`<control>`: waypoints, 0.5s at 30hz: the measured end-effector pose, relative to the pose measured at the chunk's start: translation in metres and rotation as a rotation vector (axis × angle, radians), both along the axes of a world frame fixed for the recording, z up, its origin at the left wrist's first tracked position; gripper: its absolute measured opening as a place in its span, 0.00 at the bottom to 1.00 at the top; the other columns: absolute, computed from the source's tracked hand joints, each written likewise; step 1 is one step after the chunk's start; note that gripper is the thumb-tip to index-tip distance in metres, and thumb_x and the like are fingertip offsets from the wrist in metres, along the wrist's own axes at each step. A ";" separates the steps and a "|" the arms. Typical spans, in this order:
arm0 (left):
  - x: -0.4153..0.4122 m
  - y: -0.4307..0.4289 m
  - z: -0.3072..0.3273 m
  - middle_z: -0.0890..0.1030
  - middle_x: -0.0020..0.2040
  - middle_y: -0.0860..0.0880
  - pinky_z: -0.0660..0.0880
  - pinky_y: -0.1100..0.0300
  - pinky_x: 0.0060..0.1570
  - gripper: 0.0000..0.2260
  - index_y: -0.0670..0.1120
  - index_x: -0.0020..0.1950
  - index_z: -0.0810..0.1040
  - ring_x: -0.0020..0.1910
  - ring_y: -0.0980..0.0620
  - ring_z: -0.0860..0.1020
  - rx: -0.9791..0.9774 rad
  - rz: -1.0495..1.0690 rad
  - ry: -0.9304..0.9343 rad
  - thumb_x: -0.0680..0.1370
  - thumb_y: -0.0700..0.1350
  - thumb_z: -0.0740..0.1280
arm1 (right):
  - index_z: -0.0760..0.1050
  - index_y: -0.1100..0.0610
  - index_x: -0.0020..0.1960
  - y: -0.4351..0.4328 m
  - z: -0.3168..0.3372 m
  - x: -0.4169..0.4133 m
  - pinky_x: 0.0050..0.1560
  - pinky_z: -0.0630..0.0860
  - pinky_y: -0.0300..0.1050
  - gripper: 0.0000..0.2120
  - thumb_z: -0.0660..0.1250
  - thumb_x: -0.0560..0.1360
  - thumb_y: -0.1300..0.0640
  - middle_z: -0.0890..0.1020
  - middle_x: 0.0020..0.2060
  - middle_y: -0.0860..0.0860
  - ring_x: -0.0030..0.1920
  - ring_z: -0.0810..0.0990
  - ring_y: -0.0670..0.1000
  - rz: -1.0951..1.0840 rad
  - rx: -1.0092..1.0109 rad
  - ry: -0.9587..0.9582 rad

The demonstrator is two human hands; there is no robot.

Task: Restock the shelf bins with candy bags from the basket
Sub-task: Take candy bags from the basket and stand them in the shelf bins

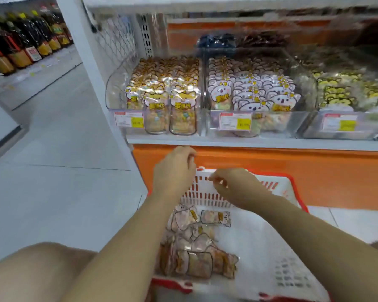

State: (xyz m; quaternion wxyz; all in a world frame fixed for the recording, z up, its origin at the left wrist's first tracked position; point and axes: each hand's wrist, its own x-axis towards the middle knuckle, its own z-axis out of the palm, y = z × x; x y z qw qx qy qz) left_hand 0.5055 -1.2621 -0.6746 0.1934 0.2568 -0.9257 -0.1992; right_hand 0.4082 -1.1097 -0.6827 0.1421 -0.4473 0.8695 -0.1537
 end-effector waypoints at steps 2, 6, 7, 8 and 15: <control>0.002 0.014 -0.041 0.81 0.58 0.55 0.79 0.52 0.50 0.11 0.55 0.61 0.79 0.54 0.51 0.80 0.052 -0.051 -0.158 0.82 0.46 0.61 | 0.80 0.49 0.61 0.011 -0.033 -0.002 0.55 0.79 0.48 0.13 0.62 0.80 0.54 0.83 0.55 0.48 0.50 0.81 0.49 -0.026 0.067 -0.093; 0.011 0.023 -0.119 0.81 0.56 0.51 0.79 0.50 0.52 0.10 0.52 0.60 0.79 0.53 0.49 0.79 0.130 -0.261 -0.560 0.82 0.47 0.61 | 0.79 0.52 0.61 0.033 -0.102 -0.008 0.58 0.74 0.45 0.13 0.62 0.80 0.55 0.81 0.59 0.49 0.57 0.79 0.52 -0.059 0.228 -0.239; 0.014 0.024 -0.134 0.80 0.57 0.50 0.78 0.50 0.53 0.10 0.52 0.61 0.78 0.55 0.48 0.79 0.151 -0.302 -0.652 0.82 0.47 0.61 | 0.78 0.53 0.62 0.038 -0.121 -0.009 0.59 0.74 0.45 0.13 0.62 0.80 0.54 0.80 0.60 0.50 0.58 0.78 0.52 -0.067 0.282 -0.289; 0.018 0.023 -0.150 0.80 0.58 0.49 0.78 0.50 0.54 0.11 0.51 0.62 0.78 0.56 0.47 0.79 0.164 -0.333 -0.727 0.82 0.46 0.61 | 0.77 0.52 0.63 0.044 -0.142 -0.008 0.60 0.74 0.46 0.13 0.63 0.80 0.53 0.79 0.61 0.50 0.58 0.78 0.52 -0.082 0.334 -0.346; 0.036 0.031 -0.224 0.80 0.49 0.47 0.78 0.57 0.50 0.08 0.47 0.57 0.77 0.47 0.47 0.80 -0.101 -0.594 -1.065 0.81 0.40 0.61 | 0.60 0.52 0.77 0.076 -0.247 0.021 0.65 0.73 0.51 0.29 0.64 0.78 0.53 0.70 0.71 0.53 0.68 0.71 0.56 -0.170 0.648 -0.589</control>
